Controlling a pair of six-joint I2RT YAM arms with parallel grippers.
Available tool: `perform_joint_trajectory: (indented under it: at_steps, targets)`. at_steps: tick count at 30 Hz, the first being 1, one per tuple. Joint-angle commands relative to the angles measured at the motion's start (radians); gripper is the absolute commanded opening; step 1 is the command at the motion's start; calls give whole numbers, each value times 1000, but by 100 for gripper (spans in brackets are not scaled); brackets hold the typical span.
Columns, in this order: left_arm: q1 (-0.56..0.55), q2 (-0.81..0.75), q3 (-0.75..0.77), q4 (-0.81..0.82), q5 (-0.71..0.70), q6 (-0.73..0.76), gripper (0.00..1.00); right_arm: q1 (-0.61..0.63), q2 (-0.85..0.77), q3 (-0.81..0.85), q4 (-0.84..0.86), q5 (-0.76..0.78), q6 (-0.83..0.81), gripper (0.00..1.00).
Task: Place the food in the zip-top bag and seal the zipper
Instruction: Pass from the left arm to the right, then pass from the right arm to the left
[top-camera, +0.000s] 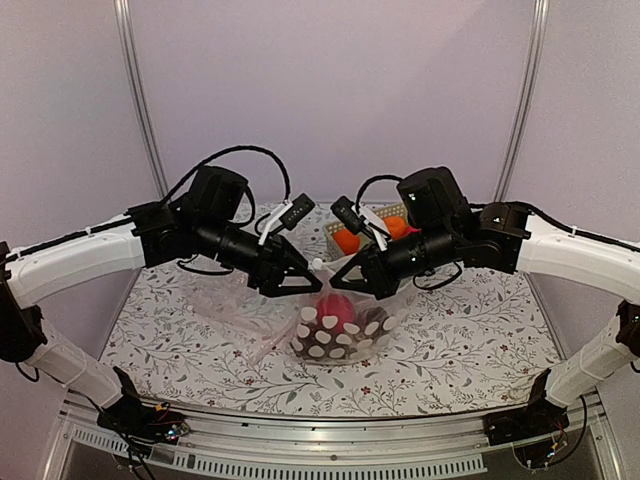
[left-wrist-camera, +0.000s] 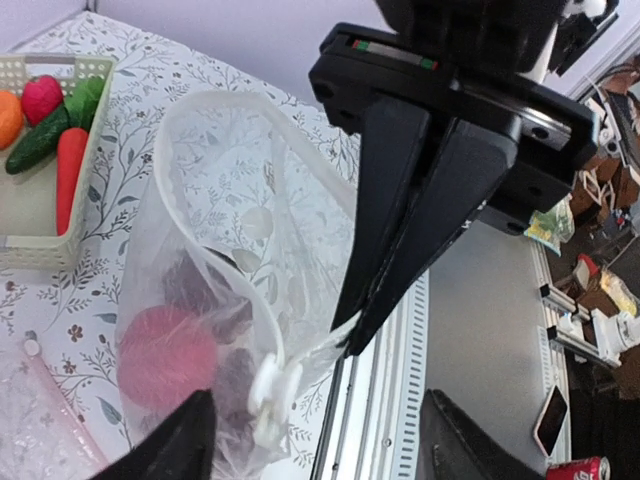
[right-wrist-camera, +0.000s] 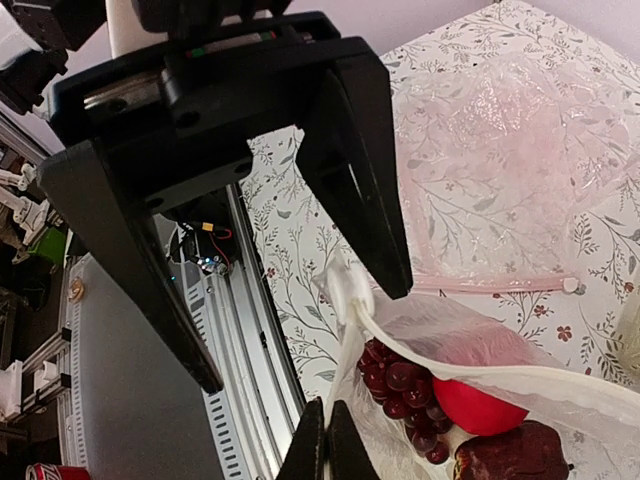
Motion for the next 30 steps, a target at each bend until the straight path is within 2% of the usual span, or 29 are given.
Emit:
perform_joint_trajectory:
  at_steps: [1,3,7,10,16,22,26,30]
  targets:
    - [12,-100,-134,194,-85,-117,76,4,-16,-12,91,25,33,0]
    - [11,-133,-181,221,-127,-130,77,5,-17,-12,97,30,36,0]
    - [11,-164,-226,237,-166,-139,68,5,-10,-5,98,21,36,0]
    - [14,-166,-238,254,-165,-140,66,5,-5,-3,98,4,34,0]
    - [50,-133,-229,295,-82,-154,58,4,0,-5,93,-21,36,0]
    - [60,-91,-203,340,37,-178,40,4,1,-9,89,-23,43,0]
    - [60,-76,-199,357,54,-193,32,4,0,-9,90,-22,43,0]
    - [62,-75,-211,407,64,-219,29,4,2,-9,88,-24,43,0]
